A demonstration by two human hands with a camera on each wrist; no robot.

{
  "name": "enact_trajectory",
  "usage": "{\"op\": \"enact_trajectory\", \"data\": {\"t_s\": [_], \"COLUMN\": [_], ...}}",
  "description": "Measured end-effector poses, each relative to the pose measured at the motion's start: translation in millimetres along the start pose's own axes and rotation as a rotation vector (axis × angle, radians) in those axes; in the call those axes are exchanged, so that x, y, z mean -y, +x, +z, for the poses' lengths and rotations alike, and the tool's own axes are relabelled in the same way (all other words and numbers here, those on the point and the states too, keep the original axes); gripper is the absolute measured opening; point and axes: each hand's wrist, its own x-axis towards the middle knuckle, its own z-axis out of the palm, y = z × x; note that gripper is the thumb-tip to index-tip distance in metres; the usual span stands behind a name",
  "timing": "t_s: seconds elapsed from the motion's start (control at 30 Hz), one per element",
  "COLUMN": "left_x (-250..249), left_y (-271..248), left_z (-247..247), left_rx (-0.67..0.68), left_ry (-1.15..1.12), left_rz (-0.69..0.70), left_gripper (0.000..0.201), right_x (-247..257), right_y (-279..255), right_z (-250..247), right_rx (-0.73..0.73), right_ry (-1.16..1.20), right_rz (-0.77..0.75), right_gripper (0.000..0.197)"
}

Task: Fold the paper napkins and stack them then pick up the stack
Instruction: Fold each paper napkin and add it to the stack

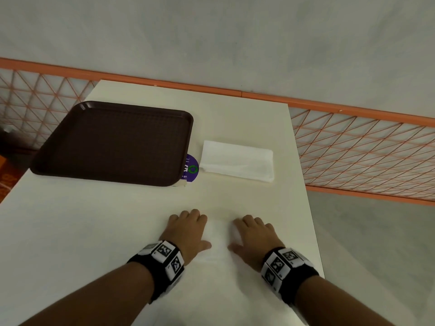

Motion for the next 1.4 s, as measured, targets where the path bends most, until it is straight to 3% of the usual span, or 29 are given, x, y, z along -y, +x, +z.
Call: {"op": "enact_trajectory", "data": {"t_s": [0.17,0.27,0.33,0.43,0.57,0.63,0.73,0.87,0.97,1.03,1.17,1.27,1.4], "left_x": [-2,16,28,40,44,43,43,40,38,35,32,26,11], "left_y": [20,25,26,30,58,82,118,158,177,185,195,202,208], "left_z": [-22,-27,-32,-42,-65,-77,-91,-99,-96,-93,-85,-85,-90], "left_rx": [0.295,0.358,0.333,0.238,0.039,-0.088,-0.25,-0.321,-0.257,-0.209,-0.143,-0.065,0.015], "left_ry": [-0.326,-0.547,-0.754,-1.166,-1.604,-1.562,-1.326,-0.955,-0.753,-0.682,-0.652,-0.57,-0.526], "left_rz": [-0.213,-0.298,-0.351,-0.432,-0.538,-0.519,-0.454,-0.426,-0.496,-0.544,-0.689,-0.708,-0.691], "left_gripper": [0.045,0.035,0.027,0.021,0.023,0.016,0.009,0.027,0.041,0.029,0.065,0.062,0.051], "right_x": [3,-13,-28,-47,-63,-71,-86,-102,-107,-108,-109,-107,-97], "right_y": [16,20,22,23,40,54,82,120,139,144,148,153,160], "right_z": [-13,-19,-23,-36,-58,-72,-91,-103,-103,-100,-96,-100,-100], "right_rx": [0.181,0.181,0.165,0.029,-0.172,-0.254,-0.368,-0.436,-0.404,-0.385,-0.327,-0.201,-0.147], "right_ry": [0.292,0.503,0.835,1.259,1.464,1.454,1.36,1.152,0.934,0.801,0.733,0.622,0.574], "right_rz": [0.164,0.218,0.293,0.423,0.422,0.415,0.44,0.511,0.571,0.596,0.709,0.74,0.718], "right_gripper": [0.048,0.023,0.016,0.026,0.02,0.014,0.014,0.014,0.018,0.033,0.068,0.065,0.059]}}
